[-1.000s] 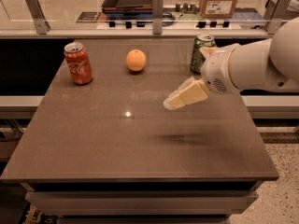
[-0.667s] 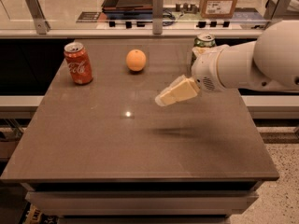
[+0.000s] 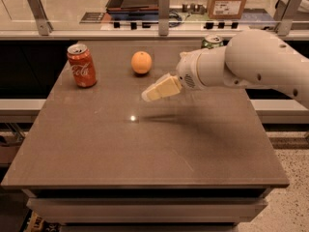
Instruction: Pick orange
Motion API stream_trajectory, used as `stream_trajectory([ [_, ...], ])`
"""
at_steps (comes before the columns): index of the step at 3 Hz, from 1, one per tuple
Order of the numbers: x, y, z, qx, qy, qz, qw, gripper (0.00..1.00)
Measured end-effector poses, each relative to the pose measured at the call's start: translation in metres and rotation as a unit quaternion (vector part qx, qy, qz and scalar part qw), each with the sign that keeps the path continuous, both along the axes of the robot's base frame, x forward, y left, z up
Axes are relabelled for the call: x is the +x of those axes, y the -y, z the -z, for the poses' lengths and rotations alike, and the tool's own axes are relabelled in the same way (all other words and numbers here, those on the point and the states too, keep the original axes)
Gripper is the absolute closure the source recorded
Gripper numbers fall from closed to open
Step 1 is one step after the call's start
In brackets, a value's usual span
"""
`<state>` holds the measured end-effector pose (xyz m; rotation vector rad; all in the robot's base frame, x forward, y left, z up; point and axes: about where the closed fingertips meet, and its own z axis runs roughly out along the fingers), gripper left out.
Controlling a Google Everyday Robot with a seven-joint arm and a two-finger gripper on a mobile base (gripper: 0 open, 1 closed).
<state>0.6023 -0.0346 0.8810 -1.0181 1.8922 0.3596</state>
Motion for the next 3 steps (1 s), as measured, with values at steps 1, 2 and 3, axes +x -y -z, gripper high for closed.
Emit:
stream_trajectory([
  [1, 0.023, -0.018, 0.006, 0.030, -0.005, 0.007, 0.9995, 0.00],
  [2, 0.048, -0.031, 0.007, 0.058, 0.005, 0.009, 0.9983, 0.00],
  [3, 0.072, -0.038, 0.007, 0.073, 0.020, 0.006, 0.9971, 0.00],
])
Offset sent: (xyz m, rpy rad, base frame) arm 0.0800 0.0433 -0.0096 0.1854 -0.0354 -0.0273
